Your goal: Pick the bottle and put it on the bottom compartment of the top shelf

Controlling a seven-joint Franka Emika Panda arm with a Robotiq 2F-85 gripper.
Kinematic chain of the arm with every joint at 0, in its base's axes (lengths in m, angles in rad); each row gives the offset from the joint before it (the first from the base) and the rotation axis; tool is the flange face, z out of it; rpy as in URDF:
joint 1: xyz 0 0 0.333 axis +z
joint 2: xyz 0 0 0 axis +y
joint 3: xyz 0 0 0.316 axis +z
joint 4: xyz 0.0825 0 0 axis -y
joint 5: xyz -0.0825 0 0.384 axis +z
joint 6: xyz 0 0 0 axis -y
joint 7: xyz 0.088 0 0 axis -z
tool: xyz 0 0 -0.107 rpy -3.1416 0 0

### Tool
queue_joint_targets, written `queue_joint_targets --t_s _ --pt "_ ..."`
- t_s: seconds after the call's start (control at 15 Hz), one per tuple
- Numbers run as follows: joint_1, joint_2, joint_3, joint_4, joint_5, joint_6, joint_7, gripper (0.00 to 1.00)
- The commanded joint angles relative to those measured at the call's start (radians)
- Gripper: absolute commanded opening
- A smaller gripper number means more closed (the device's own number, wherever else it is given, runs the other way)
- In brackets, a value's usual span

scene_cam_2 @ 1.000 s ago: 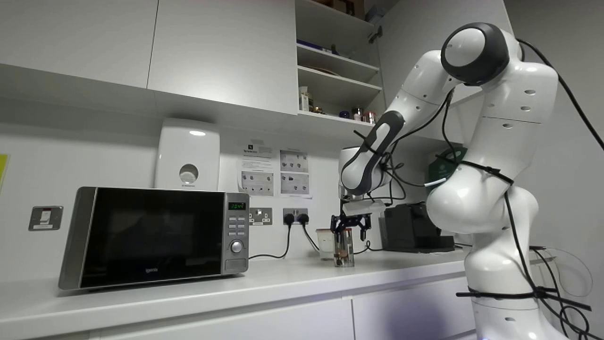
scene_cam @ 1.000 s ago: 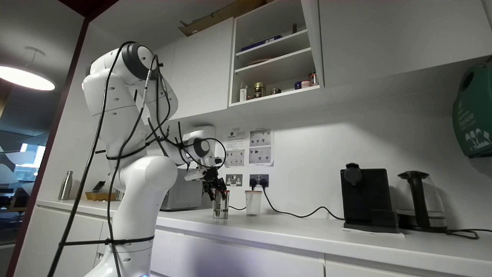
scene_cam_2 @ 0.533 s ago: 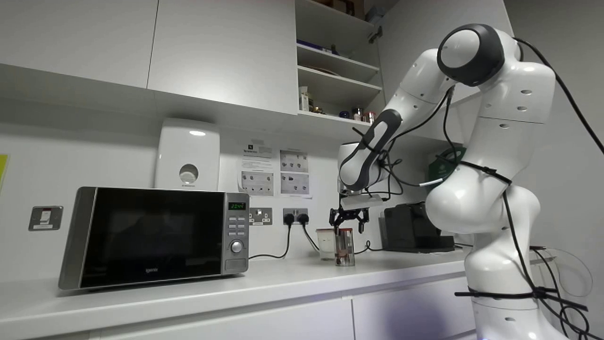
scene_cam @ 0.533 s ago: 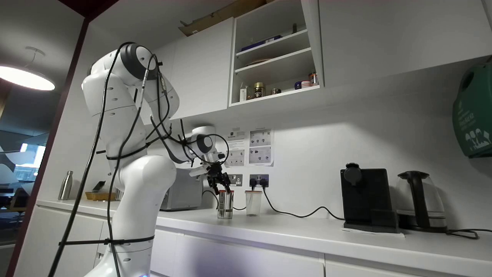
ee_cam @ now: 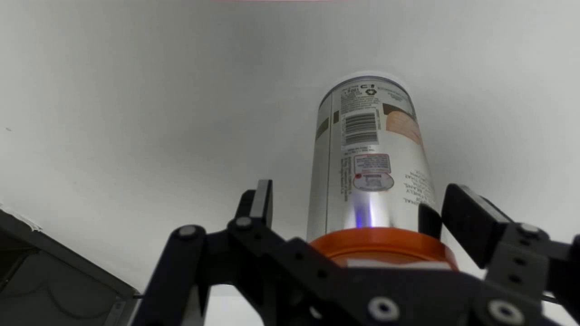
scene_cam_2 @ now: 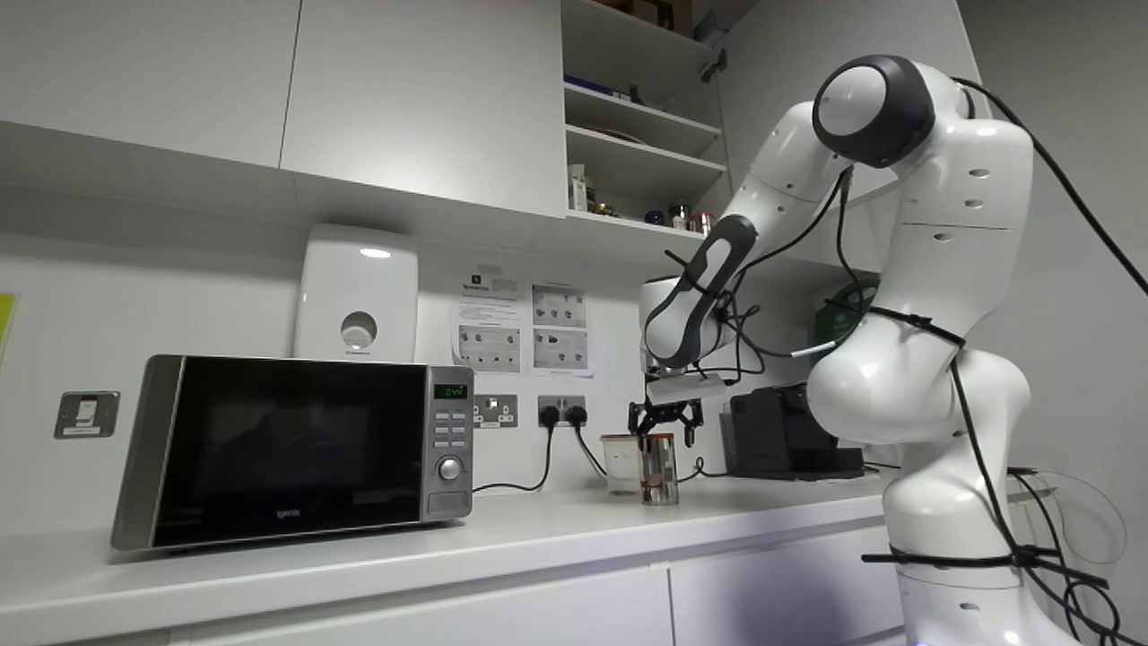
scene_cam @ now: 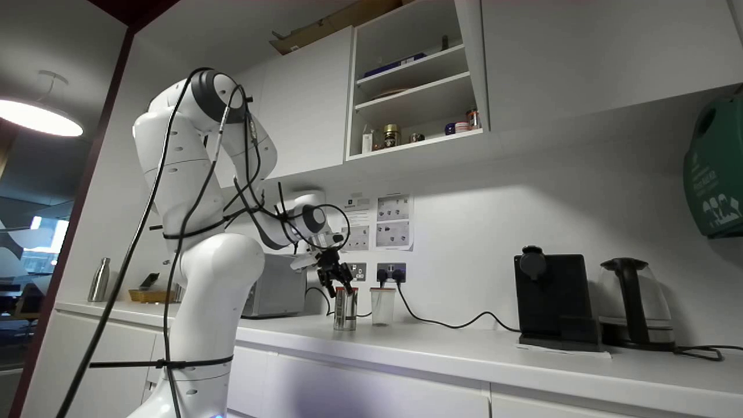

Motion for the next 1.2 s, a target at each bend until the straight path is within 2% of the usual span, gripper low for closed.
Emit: queue_joint_targets --t_s 0.0,0.4,0.67,0.93,1.13 --pt "-0.05 0.057 0.016 0.061 -0.076 -0.035 0.069 1.0" --pt "-0.1 0.116 -0.009 0.166 -0.169 -0.054 0.126 1.0" --pt "-0.087 0.153 -0.043 0.221 -0.189 -0.088 0.141 1.0" --pt "-0.037 0.167 -0.091 0.225 -0.143 -0.113 0.106 1.0" --pt "0.061 0.171 -0.156 0.205 -0.014 -0.132 -0.006 1.0"
